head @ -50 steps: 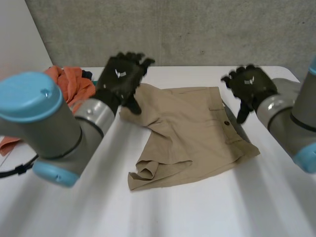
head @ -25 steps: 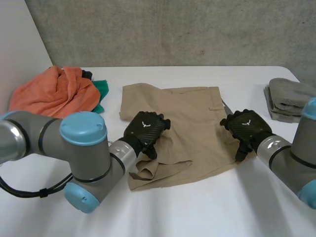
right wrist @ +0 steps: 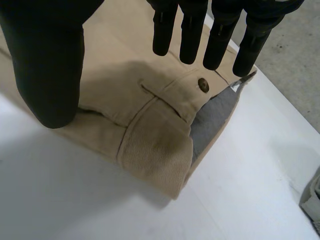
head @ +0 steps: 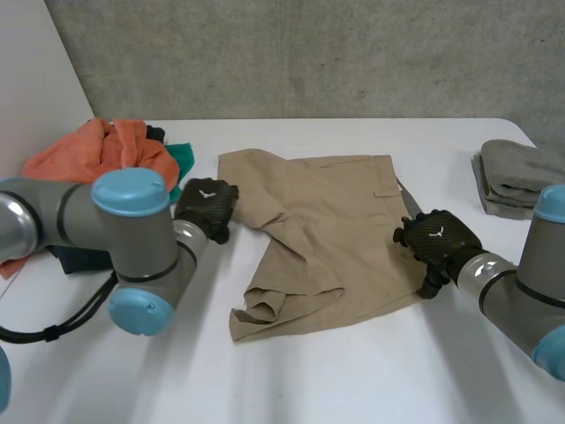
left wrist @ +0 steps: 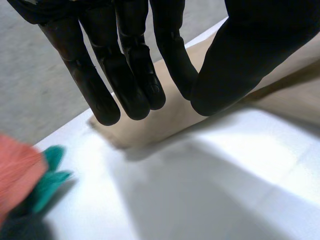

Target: Fold the laundry.

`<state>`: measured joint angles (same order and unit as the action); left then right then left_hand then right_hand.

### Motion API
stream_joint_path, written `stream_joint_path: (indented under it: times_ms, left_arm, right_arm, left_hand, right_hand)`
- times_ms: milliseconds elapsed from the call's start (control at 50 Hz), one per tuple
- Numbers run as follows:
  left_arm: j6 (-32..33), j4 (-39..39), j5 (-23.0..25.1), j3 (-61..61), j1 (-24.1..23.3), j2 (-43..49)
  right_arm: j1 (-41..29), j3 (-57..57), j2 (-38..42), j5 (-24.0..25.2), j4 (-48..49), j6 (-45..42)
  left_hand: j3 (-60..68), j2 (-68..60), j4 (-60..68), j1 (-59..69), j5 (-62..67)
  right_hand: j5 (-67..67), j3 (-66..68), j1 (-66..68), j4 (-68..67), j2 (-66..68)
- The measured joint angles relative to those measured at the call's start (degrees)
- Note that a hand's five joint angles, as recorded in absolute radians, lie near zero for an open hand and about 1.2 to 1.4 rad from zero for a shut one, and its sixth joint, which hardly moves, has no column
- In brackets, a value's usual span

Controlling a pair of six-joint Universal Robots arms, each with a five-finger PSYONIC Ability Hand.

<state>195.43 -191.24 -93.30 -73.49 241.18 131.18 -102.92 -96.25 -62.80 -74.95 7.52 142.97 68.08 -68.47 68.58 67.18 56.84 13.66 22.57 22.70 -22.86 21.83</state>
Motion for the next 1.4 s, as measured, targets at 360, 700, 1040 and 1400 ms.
stream_joint_path:
  times_ms: [360,700,1040,1400]
  left_arm:
    - [-0.5,0.0,4.6,-17.2,-5.0,-20.8]
    - [3.4,-3.5,8.6,-37.4,-16.7,-29.8]
    - [12.0,-7.7,7.7,-33.3,-12.6,-17.5]
    - [18.2,-14.4,5.1,-31.9,-8.0,-15.5]
  right_arm:
    - [3.4,-3.1,0.2,2.0,3.7,-12.6]
    - [3.3,-4.5,-2.0,1.1,8.7,-6.7]
    - [3.3,-5.0,-2.8,0.9,8.5,-4.7]
    - [2.9,-5.7,-3.2,1.0,8.5,-4.9]
  left_hand:
    - [-34.2,34.6,-34.8,-33.5,-32.9]
    - [-22.4,22.8,-22.9,-21.1,-21.5]
    - [-37.1,37.8,-38.6,-36.7,-37.3]
    - [-34.4,34.3,-34.7,-32.9,-32.9]
  right_hand:
    - [42.2,44.1,36.3,-44.0,45.3]
    - [44.0,45.1,39.0,-45.7,45.5]
    - [44.0,45.1,39.0,-45.7,45.5]
    - [44.0,45.1,39.0,-45.7,45.5]
